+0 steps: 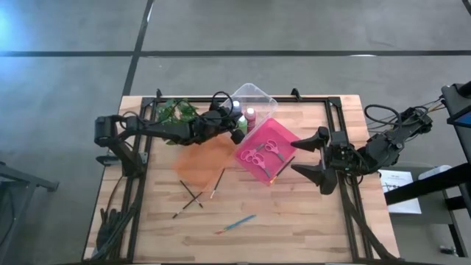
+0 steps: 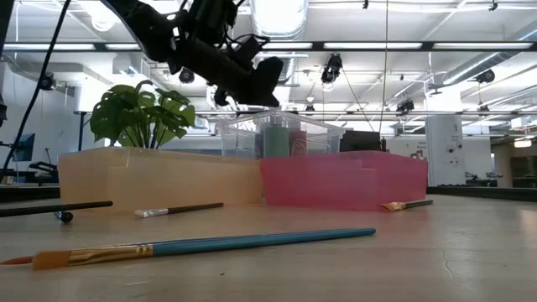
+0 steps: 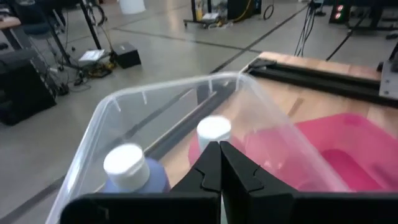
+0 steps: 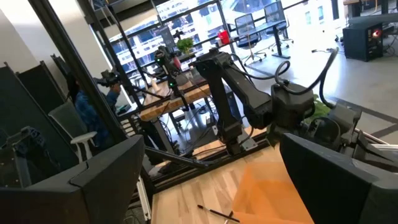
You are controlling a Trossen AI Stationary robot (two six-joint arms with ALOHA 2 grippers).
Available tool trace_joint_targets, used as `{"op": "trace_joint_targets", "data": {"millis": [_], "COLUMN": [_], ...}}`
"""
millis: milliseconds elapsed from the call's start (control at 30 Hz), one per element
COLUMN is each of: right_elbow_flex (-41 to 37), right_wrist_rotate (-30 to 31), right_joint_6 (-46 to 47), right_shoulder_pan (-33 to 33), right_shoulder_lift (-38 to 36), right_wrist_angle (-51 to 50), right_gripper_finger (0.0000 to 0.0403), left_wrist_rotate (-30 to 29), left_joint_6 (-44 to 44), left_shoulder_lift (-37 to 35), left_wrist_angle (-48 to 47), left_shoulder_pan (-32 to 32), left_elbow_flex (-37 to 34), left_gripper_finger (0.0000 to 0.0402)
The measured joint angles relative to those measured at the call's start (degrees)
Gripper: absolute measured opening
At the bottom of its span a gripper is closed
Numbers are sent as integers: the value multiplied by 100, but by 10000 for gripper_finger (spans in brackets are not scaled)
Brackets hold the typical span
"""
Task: Pick & Place Paint Supplies
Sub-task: Put the green paint bottle into the transparent bin, then put the bottom black lash brush into the yellow bin
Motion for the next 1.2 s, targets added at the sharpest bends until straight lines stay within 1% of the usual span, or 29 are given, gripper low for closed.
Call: {"op": "trace_joint_targets", "data": {"millis": [233, 433, 500, 600, 767, 967, 1200], "right_elbow_flex": [0, 0, 0, 0, -2, -13, -13], "right_wrist_rotate": [0, 0, 0, 0, 0, -27, -133], "right_joint_6": [-2, -7, -9, -19, -11, 60, 70], "right_shoulder_pan": [0, 0, 0, 0, 0, 0, 0], "right_shoulder_lift": [0, 0, -1, -2, -2, -2, -2], "right_wrist_angle": [0, -15, -15, -17, -26, -66, -103], "right_gripper_finger": [372, 372, 372, 372, 372, 372, 372], "left_wrist_rotate": [91, 87, 92, 378, 333, 97, 93], "left_joint_6": [-16, 12, -76, -228, -125, 60, 225], "left_shoulder_lift": [19, -29, -8, 49, 45, 33, -289], "left_wrist_angle": [-278, -86, -247, -400, -485, -449, -497], "left_shoulder_pan": [39, 36, 77, 125, 116, 118, 54], "left_elbow_flex": [10, 19, 19, 30, 146, 339, 587], "left_gripper_finger": [0, 0, 0, 0, 0, 0, 0]}}
